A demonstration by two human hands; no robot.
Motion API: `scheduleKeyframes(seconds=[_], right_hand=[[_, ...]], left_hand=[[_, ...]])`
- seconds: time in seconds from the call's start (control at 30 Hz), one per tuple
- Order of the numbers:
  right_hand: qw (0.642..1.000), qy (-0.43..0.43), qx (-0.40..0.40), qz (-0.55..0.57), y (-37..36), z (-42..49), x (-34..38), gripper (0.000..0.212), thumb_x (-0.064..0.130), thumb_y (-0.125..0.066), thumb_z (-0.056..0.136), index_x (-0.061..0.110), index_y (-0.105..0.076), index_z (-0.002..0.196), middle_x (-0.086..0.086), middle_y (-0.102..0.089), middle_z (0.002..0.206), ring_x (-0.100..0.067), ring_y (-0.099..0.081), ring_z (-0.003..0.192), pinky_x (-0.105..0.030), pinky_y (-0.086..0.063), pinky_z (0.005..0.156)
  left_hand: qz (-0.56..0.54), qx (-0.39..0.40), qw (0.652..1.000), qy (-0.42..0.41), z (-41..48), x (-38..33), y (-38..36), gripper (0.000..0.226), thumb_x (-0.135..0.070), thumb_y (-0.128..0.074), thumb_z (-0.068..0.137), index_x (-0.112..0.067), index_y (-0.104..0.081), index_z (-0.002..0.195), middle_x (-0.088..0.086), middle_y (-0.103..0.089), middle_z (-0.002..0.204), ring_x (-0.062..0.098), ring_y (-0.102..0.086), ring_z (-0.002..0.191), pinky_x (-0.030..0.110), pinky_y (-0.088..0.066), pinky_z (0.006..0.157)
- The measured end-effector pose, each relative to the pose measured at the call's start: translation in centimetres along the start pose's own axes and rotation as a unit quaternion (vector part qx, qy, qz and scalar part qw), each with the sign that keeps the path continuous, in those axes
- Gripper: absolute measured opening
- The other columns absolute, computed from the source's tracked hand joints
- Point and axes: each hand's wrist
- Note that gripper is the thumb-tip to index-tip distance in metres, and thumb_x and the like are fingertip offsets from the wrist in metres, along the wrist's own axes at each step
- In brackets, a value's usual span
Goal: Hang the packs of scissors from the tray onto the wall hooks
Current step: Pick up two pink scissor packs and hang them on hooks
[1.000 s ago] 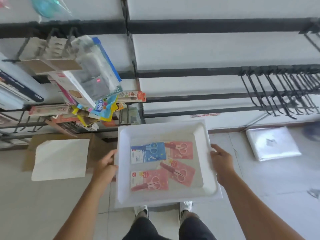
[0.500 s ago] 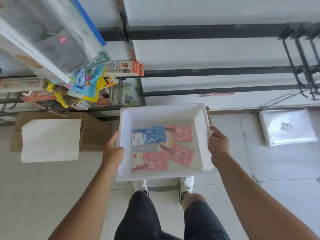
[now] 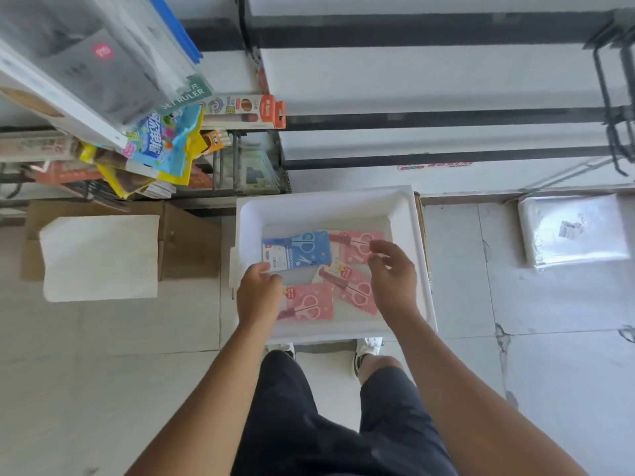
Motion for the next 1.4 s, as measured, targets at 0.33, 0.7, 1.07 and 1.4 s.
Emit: scheduleKeyframes(seconds=[0.33,0.7,1.07,1.4], right_hand=[[0.974,-0.042,0.138,-0.173,-1.7,3.2,-3.3,0.036,0.018,-0.056,0.094,0.024,-0.064,0.129,-0.002,-0.058,0.14,-0.025,-0.063,0.111,-0.046,-0.055,0.094],[0.892,-0.002,0.204,-0.403,-1.7,5.5,-5.0,0.056,0.021,-0.058,0.09,0.027,-0.048,0.145,-0.003,-0.053,0.144,-0.028,-0.049,0.125,-0.042,-0.042,0.104],[0.827,0.06,0.207,-0.519,-2.9,6.0,-7.7,0.068,0.045,-0.069,0.084,0.021,-0.042,0.141,-0.009,-0.049,0.13,-0.03,-0.049,0.116,-0.04,-0.042,0.094],[0.813,0.068,0.222,-0.534,-4.7,5.5,-7.0,0.064,0.03,-0.067,0.087,0.014,-0.036,0.141,-0.013,-0.047,0.132,-0.03,-0.048,0.117,-0.039,-0.043,0.095]], left_hand=[[-0.154,0.148,0.911,0.352,2.6,-2.2,-6.0,0.005,-0.013,-0.056,0.093,-0.011,-0.053,0.089,0.016,-0.061,0.102,0.035,-0.063,0.107,0.053,-0.053,0.094],[0.044,0.019,0.978,0.203,3.6,0.0,-11.6,0.089,-0.039,-0.077,0.074,-0.036,-0.024,0.146,0.007,-0.019,0.151,0.033,-0.035,0.127,0.043,-0.046,0.093],[-0.153,-0.027,0.945,0.287,5.7,1.2,-11.7,0.06,-0.011,-0.086,0.069,-0.005,-0.055,0.12,0.017,-0.068,0.119,0.033,-0.068,0.1,0.043,-0.057,0.085],[-0.129,0.147,0.973,0.127,0.2,-0.4,-3.3,0.029,-0.015,-0.072,0.087,-0.019,-0.068,0.115,0.004,-0.076,0.103,0.023,-0.07,0.093,0.035,-0.053,0.075]])
Point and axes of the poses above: each hand's wrist, its own z-axis towards the middle knuckle, its own y-axis out of the back of the hand, x = y × z
